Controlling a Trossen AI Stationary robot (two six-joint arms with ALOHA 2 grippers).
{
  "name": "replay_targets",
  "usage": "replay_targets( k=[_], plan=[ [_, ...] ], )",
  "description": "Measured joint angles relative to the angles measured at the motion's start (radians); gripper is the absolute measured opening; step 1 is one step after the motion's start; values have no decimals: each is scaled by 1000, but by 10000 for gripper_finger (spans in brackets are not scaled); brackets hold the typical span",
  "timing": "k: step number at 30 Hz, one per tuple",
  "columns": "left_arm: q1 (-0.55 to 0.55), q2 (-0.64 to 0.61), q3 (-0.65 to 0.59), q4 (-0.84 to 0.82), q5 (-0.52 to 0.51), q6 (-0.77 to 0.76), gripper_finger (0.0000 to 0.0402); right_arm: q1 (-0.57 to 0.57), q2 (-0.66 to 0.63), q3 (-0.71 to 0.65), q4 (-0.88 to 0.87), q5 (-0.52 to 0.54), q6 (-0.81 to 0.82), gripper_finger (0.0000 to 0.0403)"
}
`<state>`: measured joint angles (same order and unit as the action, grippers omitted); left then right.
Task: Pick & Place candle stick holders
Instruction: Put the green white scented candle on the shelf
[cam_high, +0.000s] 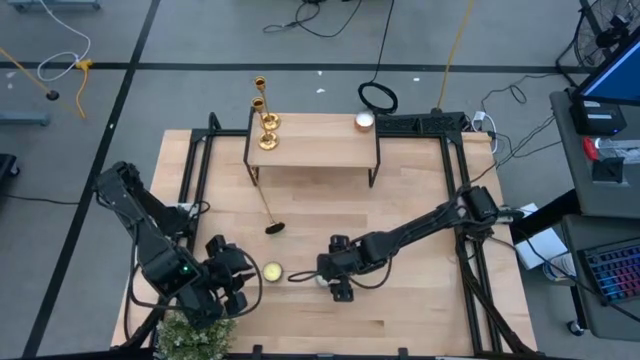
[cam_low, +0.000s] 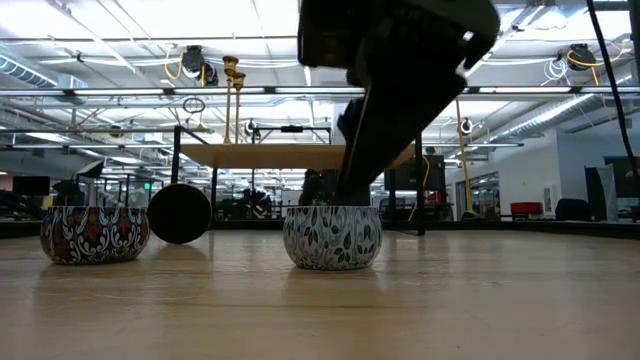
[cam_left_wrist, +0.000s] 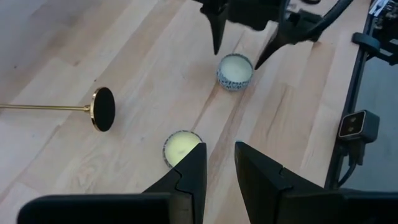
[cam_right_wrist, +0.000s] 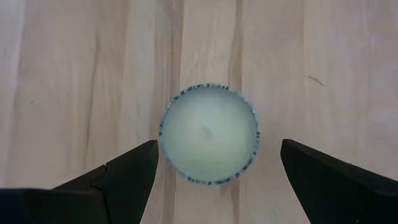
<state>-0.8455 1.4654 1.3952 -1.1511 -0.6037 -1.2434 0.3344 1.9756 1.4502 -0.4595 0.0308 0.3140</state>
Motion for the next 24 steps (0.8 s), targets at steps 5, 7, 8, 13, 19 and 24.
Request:
replay_targets(
  k=[5, 7, 8, 13, 19, 24],
  plan=[
    [-4, 0, 0, 0, 7, -16, 88, 4, 7, 0, 24, 25, 27, 334],
    [-8, 0, 0, 0, 8, -17, 88, 4, 5, 0, 46, 26, 25, 334],
    [-8, 0, 0, -1, 8, -17, 88, 3, 5, 0, 49, 24, 25, 334],
    [-8, 0, 0, -5, 18, -12, 88, 3, 6, 0, 52, -5, 41, 334],
    [-7, 0, 0, -8, 20, -7, 88, 3, 6, 0, 52, -8, 67, 355],
    [-7, 0, 0, -10, 21, 0, 88, 3, 6, 0, 80, -7, 67, 370]
  ],
)
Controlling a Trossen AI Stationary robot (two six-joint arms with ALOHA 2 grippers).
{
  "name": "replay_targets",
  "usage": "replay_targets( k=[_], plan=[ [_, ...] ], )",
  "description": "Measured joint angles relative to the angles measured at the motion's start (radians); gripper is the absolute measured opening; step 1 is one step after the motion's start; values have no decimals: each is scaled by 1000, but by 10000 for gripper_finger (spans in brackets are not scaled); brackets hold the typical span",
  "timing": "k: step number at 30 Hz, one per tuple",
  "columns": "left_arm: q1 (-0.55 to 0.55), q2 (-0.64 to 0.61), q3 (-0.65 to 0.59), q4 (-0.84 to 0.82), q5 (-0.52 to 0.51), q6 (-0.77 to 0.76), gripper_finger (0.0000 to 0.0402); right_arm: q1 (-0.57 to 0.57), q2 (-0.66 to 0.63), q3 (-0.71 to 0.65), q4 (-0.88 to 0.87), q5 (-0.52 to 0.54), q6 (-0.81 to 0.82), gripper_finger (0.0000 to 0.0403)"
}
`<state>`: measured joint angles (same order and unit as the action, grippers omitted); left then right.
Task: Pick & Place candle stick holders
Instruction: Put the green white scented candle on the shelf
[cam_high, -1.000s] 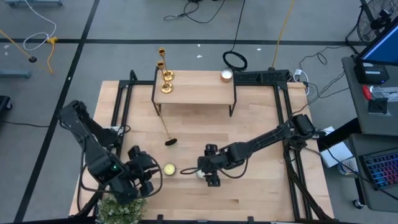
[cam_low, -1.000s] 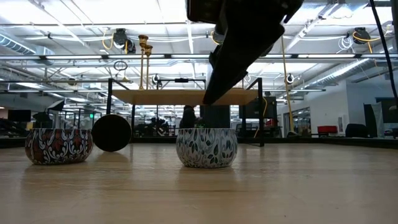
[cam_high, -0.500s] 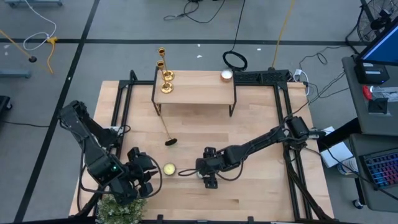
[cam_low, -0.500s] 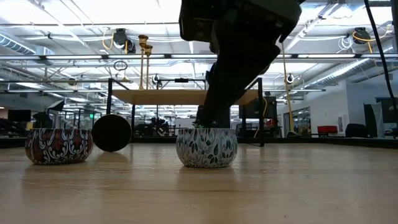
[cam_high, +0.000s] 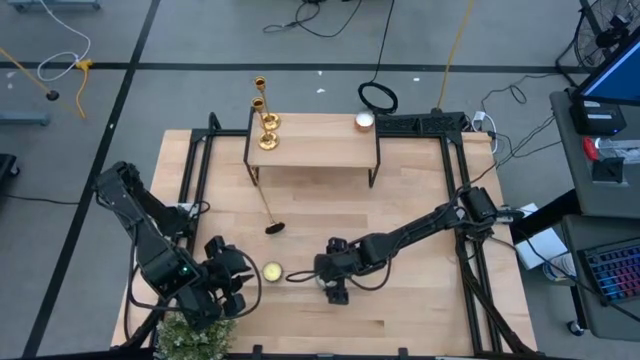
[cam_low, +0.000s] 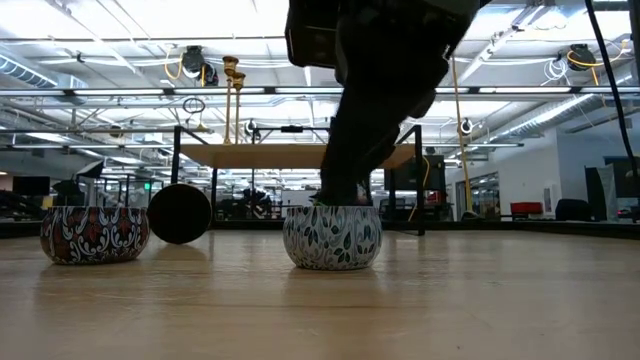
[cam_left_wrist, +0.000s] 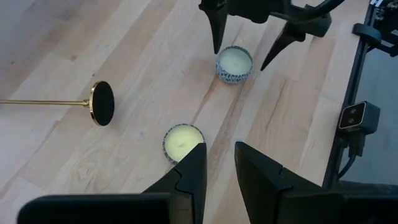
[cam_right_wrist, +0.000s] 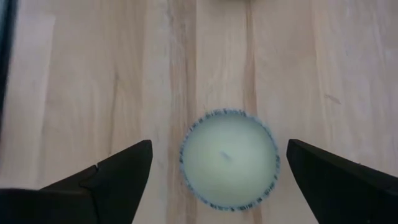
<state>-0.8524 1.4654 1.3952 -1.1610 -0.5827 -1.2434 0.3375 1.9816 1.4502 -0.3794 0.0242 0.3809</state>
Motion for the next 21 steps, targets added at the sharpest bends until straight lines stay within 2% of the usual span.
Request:
replay_targets(
  k=[7, 21],
  plan=[
    [0, 0, 0, 0, 1, -5, 88, -4, 1, 0, 12, 0, -6, 373],
    [0, 0, 0, 1, 1, -20, 88, 12, 97, 1, 29, -25, 31, 373]
  ],
)
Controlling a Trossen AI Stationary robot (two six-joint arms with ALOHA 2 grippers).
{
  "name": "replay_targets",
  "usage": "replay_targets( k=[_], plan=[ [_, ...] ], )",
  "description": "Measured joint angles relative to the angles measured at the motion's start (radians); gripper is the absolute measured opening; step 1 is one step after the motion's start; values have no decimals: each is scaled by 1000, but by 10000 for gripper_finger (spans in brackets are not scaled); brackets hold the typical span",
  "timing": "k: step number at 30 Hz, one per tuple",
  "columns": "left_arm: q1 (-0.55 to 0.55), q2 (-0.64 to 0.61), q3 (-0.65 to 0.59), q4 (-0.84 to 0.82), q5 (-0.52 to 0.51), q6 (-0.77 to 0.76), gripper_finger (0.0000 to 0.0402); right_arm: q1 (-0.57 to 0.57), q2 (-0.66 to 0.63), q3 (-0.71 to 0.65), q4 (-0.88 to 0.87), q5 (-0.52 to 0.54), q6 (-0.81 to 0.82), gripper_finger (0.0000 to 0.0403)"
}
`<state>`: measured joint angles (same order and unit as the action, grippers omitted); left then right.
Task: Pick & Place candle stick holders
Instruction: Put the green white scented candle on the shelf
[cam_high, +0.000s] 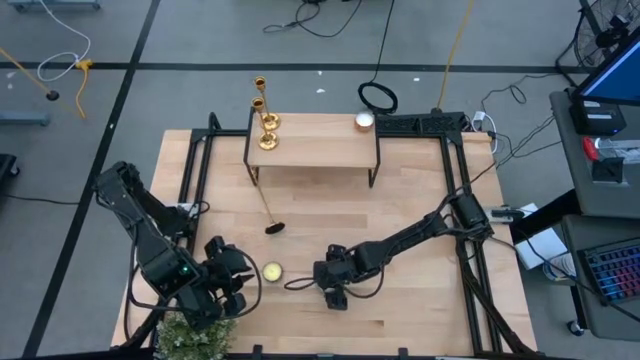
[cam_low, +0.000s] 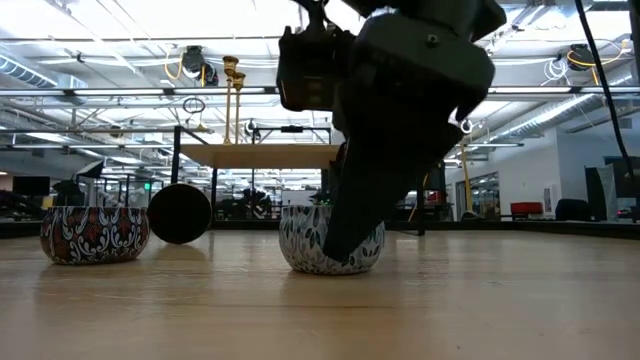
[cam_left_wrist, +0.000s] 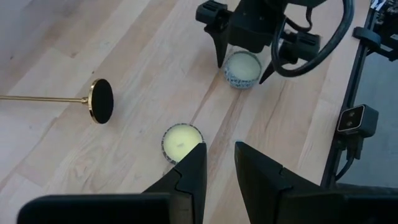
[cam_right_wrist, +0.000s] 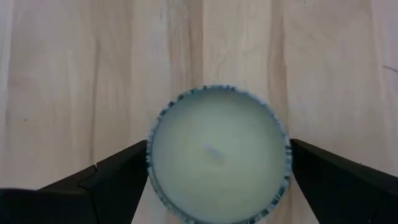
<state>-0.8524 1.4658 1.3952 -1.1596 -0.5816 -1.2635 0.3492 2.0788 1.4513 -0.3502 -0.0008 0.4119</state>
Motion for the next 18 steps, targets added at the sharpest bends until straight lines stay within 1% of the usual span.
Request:
replay_targets(
  k=[13, 15, 18],
  plan=[
    [0, 0, 0, -1, 0, 2, 88, -2, 2, 0, 17, -3, 23, 373],
    [0, 0, 0, -1, 0, 2, 88, -3, 2, 0, 15, 0, 39, 369],
    [0, 0, 0, -1, 0, 2, 88, -9, 1, 0, 5, -1, 83, 349]
  ],
)
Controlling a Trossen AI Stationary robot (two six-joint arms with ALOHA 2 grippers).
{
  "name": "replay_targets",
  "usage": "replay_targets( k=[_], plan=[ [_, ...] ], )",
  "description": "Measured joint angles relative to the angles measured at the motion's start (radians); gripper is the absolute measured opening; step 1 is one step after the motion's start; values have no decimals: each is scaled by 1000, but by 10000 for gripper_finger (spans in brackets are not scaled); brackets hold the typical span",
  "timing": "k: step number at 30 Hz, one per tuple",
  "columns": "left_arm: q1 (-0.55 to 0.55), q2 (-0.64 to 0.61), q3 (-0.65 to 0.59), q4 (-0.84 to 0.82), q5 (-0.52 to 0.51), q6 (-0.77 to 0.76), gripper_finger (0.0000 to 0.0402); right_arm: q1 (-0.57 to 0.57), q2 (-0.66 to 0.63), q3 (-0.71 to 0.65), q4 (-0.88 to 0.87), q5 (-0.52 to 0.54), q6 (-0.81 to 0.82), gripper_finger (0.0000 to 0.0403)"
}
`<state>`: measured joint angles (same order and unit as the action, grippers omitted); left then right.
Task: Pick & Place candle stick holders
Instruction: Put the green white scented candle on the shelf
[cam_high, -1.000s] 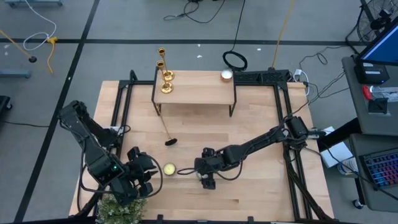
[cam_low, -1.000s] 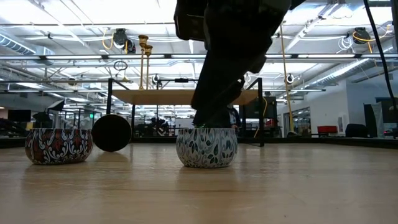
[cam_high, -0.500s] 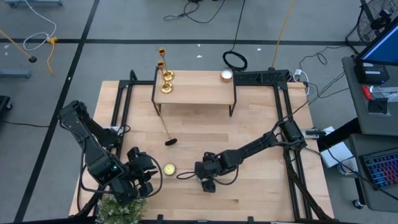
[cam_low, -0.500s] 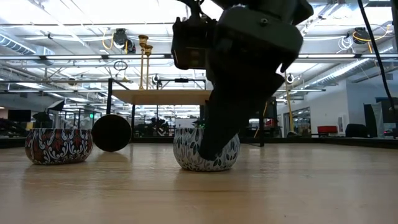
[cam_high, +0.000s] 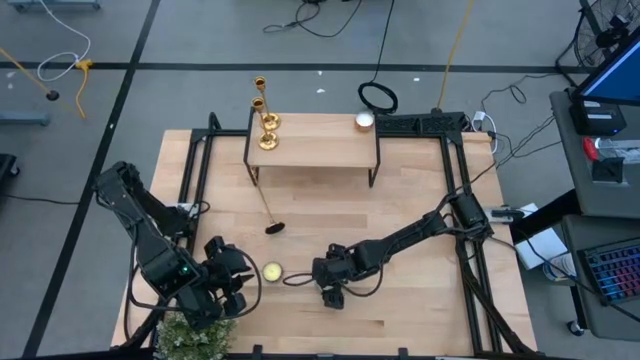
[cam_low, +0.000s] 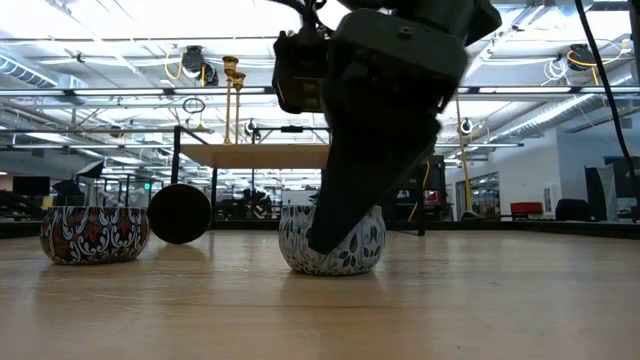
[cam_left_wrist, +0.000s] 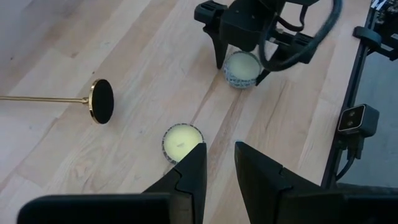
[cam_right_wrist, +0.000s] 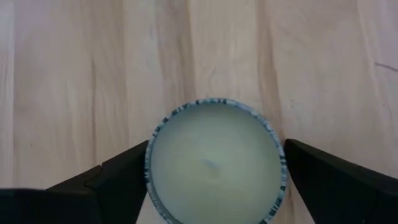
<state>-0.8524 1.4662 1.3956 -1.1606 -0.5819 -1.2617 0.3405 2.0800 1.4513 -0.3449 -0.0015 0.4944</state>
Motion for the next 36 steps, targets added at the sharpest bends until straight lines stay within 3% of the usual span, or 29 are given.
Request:
replay_targets(
  k=[6, 12, 20, 28, 36],
  plan=[
    [0, 0, 0, 0, -3, 3, 88, -12, 0, 0, -5, -7, 47, 292],
    [0, 0, 0, -2, -3, 10, 88, -34, -6, 0, -13, -55, 124, 292],
    [0, 0, 0, -8, -6, 19, 88, -83, -59, 39, -180, -52, 174, 299],
    [0, 0, 0, -12, -22, 19, 88, -160, -77, 229, -346, -52, 201, 295],
    [0, 0, 0, -17, -23, 26, 88, -289, -77, 464, -650, -10, 219, 295]
  ],
)
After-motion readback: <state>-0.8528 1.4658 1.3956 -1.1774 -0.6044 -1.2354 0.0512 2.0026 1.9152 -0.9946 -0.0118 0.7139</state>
